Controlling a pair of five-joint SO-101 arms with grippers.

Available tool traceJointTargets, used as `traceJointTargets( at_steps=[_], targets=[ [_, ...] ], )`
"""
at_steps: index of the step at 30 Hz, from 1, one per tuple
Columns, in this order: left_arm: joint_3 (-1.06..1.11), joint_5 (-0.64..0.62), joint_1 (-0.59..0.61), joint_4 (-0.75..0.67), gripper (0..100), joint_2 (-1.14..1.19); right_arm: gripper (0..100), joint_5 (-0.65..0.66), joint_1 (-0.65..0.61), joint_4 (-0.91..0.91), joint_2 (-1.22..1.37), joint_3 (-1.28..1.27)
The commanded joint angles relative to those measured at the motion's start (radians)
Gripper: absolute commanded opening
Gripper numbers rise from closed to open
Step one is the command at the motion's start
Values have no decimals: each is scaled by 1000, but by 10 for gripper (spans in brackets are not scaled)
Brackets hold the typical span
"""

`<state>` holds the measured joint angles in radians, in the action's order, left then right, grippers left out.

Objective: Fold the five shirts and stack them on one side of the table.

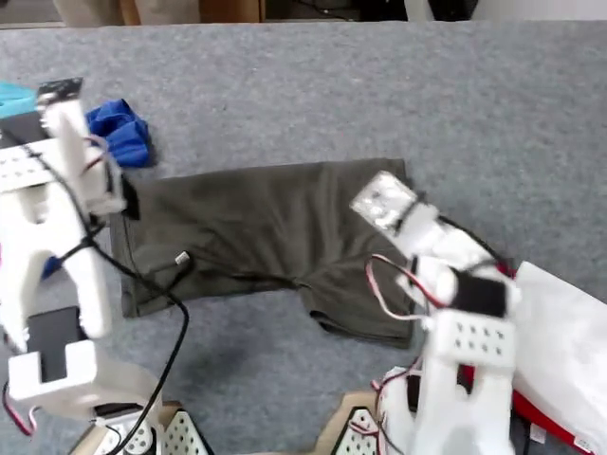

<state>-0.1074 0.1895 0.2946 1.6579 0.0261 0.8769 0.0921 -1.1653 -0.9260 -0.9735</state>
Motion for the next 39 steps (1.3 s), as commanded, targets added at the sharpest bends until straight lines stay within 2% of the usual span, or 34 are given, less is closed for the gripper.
traceJointTargets(
  at_steps=[1, 3, 5, 8, 11, 14, 18, 25, 31, 39],
  targets=[
    [3, -104, -104, -114, 9, 30, 24, -81, -143, 94, 182, 139],
    [29, -109, -141, -170, 38, 73, 43, -132, -182, 141, 297, 214],
    [28, -140, -149, -212, 18, 124, 43, -163, -199, 207, 418, 286],
    [29, -167, -143, -273, 19, 191, 1, -233, -202, 292, 615, 403],
    [18, -169, -118, -293, 19, 236, 4, -281, -202, 302, 803, 532],
    [11, -169, -91, -298, 19, 252, 4, -387, -196, 302, 957, 647],
    [21, -161, -77, -322, 19, 265, 4, -423, -186, 302, 1112, 750],
    [25, -157, -66, -374, 19, 354, 5, -417, -116, 299, 1314, 898],
    [23, -71, -38, -374, 19, 435, 5, -347, -24, 196, 1452, 1081],
    [15, -40, -14, -362, 19, 444, 5, -316, -53, 66, 1468, 1178]
  ],
)
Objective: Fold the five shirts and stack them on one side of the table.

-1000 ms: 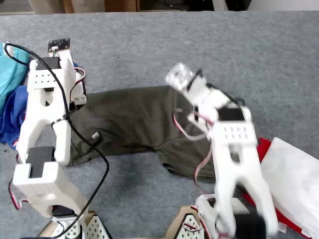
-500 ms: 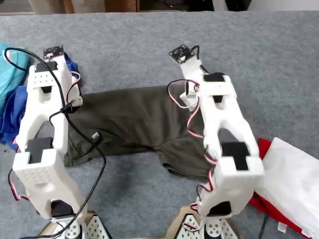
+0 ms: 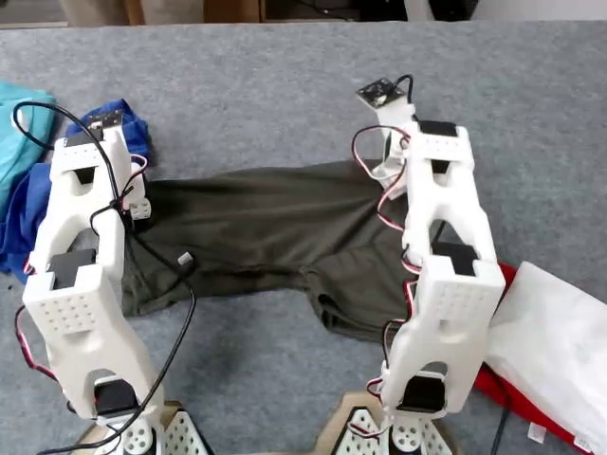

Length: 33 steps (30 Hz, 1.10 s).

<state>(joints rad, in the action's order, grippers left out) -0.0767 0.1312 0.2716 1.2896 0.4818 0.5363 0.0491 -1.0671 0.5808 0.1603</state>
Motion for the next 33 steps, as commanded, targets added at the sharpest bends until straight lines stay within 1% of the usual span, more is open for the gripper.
traceJointTargets(
  at_steps=[1, 5, 10, 13, 15, 18, 22, 25, 29, 33],
  targets=[
    [-21, 23, 3, 18, 19, -15, 5, 26, -22, -35, -64, 28],
    [-91, 46, -26, 124, 19, -61, 5, 31, -58, -31, -232, -82],
    [-158, 46, -92, 259, 19, -165, 5, 40, -77, -31, -533, -268],
    [-130, 46, -161, 336, 19, -245, 5, 57, -91, -28, -679, -387],
    [-60, 46, -196, 347, 19, -303, 5, 58, -104, -18, -737, -453],
    [91, 38, -212, 290, 19, -398, 5, 52, -101, 38, -751, -510],
    [362, 37, -216, 157, 19, -513, 5, 51, -99, 91, -743, -530],
    [522, 35, -213, 60, 19, -579, 5, 51, -99, 149, -694, -530],
    [614, -18, -209, -31, 19, -615, 5, 51, -99, 244, -584, -530],
    [624, -32, -215, -58, 19, -615, 5, 43, -84, 310, -490, -506]
  ],
)
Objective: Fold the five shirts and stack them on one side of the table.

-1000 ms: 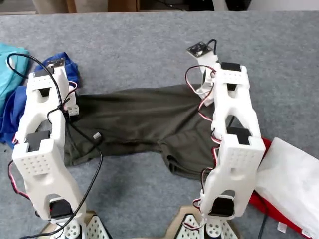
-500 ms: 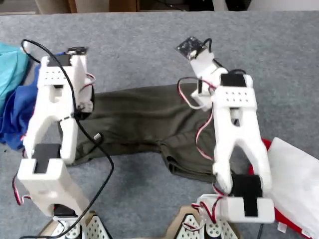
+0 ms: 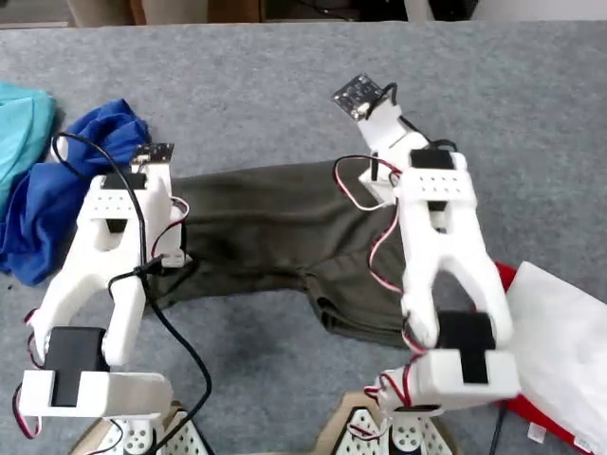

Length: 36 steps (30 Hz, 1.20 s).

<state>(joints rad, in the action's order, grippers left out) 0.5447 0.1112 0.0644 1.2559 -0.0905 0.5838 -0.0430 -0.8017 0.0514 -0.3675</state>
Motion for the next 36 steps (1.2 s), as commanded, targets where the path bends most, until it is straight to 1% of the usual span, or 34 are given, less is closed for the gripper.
traceJointTargets(
  at_steps=[1, 4, 6, 9, 12, 16, 20, 25, 29, 33, 36],
  targets=[
    [5, -12, -8, -26, 19, -42, 5, -17, 15, 48, 61, 39],
    [11, -3, -8, -17, 19, -41, 5, -18, 50, 41, 125, 101],
    [48, 28, -8, -21, 19, -41, 5, -15, 70, 40, 177, 136],
    [135, 101, 3, -32, 19, -41, 5, 68, 84, 18, 288, 200],
    [201, 190, 43, -52, 19, -50, 5, 74, 90, -86, 384, 321],
    [206, 279, 149, -69, 19, -42, 5, 75, 107, -164, 446, 429],
    [195, 364, 224, -66, 19, -48, 5, 92, 120, -169, 446, 432],
    [198, 411, 239, -35, 19, -51, 5, 89, 125, -169, 446, 437],
    [183, 459, 288, -17, 19, -51, 5, 95, 127, -170, 444, 438],
    [126, 500, 334, 58, 19, -51, 4, 121, 117, -216, 407, 441],
    [15, 494, 330, 161, 19, -76, 4, 124, 102, -262, 285, 440]
  ],
)
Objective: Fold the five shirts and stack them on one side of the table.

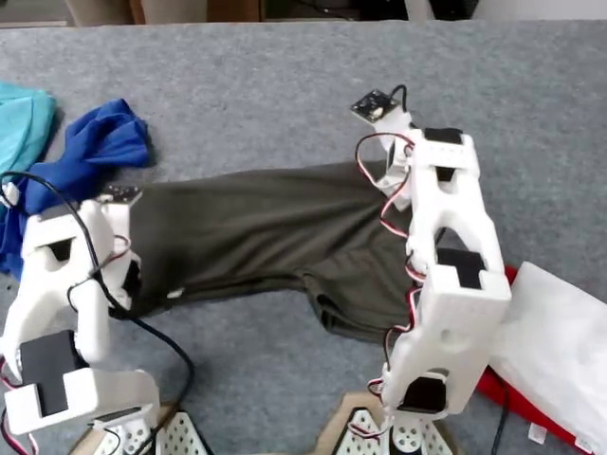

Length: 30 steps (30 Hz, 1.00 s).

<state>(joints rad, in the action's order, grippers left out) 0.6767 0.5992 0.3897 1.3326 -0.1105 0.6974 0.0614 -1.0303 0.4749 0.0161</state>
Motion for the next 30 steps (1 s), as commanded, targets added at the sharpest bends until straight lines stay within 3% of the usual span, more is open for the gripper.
traceJointTargets(
  at_steps=[1, 6, 11, 16, 22, 30],
  targets=[
    [-160, 6, -2, 121, 19, -76, 4, 9, -7, -52, -191, 53],
    [-359, -68, -95, 224, 19, -202, 4, 2, -33, -207, -443, 47],
    [-408, -176, -193, 150, 19, -200, 4, -11, -41, -311, -613, -36],
    [-404, -265, -204, 11, 19, -42, 4, -3, -35, -265, -762, -303],
    [-434, -262, -199, -46, 19, 131, 5, 64, -36, -180, -931, -630],
    [-419, -269, -196, -255, 19, 219, 5, 143, 31, -12, -881, -909]
  ],
)
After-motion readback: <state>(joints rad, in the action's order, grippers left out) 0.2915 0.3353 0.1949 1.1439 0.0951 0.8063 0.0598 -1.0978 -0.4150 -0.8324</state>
